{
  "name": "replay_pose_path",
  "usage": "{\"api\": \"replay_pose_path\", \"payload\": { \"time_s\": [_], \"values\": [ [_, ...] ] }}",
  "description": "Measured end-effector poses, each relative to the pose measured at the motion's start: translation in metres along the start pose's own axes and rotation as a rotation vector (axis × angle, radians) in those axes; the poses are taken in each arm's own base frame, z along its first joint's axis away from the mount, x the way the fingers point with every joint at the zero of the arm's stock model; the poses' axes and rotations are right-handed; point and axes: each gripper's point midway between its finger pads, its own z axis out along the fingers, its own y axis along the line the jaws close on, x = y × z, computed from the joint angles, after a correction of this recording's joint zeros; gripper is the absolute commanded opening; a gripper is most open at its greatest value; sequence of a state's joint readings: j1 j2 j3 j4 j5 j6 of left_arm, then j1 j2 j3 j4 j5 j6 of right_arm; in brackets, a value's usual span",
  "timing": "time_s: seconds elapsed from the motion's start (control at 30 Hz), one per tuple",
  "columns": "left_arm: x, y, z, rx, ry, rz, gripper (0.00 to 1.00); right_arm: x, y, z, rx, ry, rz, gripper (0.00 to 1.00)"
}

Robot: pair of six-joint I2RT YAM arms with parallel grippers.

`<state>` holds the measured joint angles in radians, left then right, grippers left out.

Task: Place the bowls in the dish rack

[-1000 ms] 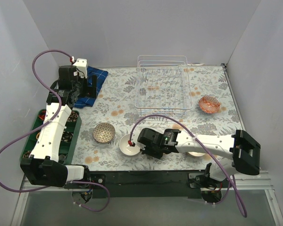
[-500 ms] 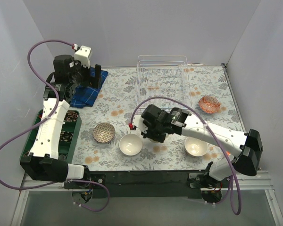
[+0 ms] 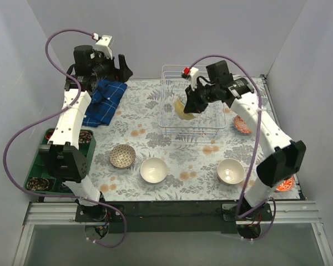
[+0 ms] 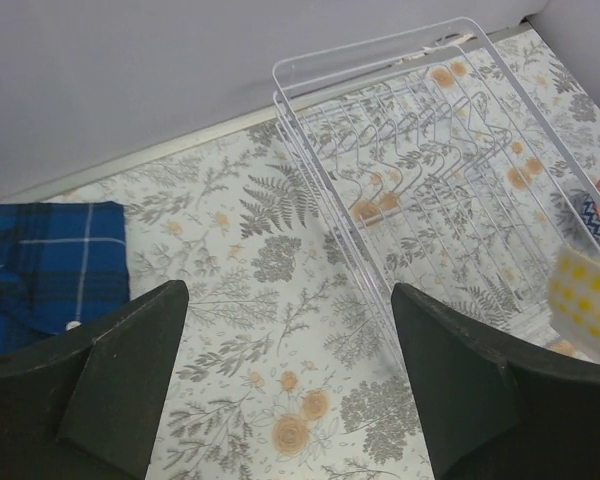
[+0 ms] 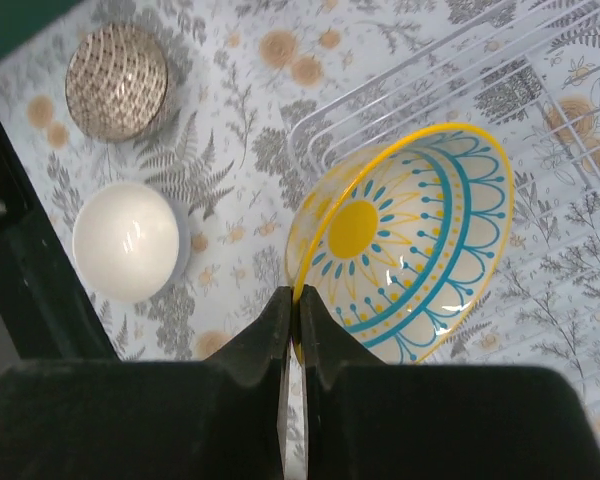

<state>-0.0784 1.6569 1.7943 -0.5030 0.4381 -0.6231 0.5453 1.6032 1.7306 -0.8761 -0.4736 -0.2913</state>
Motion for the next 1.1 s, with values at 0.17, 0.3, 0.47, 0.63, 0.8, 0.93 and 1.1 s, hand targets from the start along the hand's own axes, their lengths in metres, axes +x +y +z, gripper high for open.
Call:
{"api": "replay_pose_path", "payload": {
  "time_s": [0.17,0.3,0.47,0.63,0.8,0.93,1.1],
  "values": [
    [0.031,-0.003,0.026,0.076,0.055,-0.121,0.76,-0.009,-0.068,0.028,-0.059,-0.093,0.246,0.01],
    [0.048,-0.015,0.032,0.137,0.077,-0.141,0.75,-0.006,-0.091,0.057,-0.154,-0.130,0.428,0.01],
    [0.057,-0.030,0.040,0.177,0.104,-0.129,0.76,-0.009,-0.104,0.072,-0.229,-0.206,0.578,0.01],
    [0.065,-0.035,0.063,0.187,0.141,-0.106,0.75,-0.010,-0.129,0.095,-0.285,-0.271,0.675,0.01],
    [0.086,-0.039,0.083,0.176,0.210,-0.068,0.76,0.012,-0.154,0.130,-0.303,-0.265,0.788,0.01],
    [0.094,-0.051,0.091,0.187,0.239,-0.016,0.76,0.015,-0.163,0.135,-0.296,-0.274,0.850,0.01],
    [0.094,-0.069,0.097,0.210,0.242,0.037,0.77,0.027,-0.166,0.133,-0.240,-0.331,0.895,0.01]
  ]
}}
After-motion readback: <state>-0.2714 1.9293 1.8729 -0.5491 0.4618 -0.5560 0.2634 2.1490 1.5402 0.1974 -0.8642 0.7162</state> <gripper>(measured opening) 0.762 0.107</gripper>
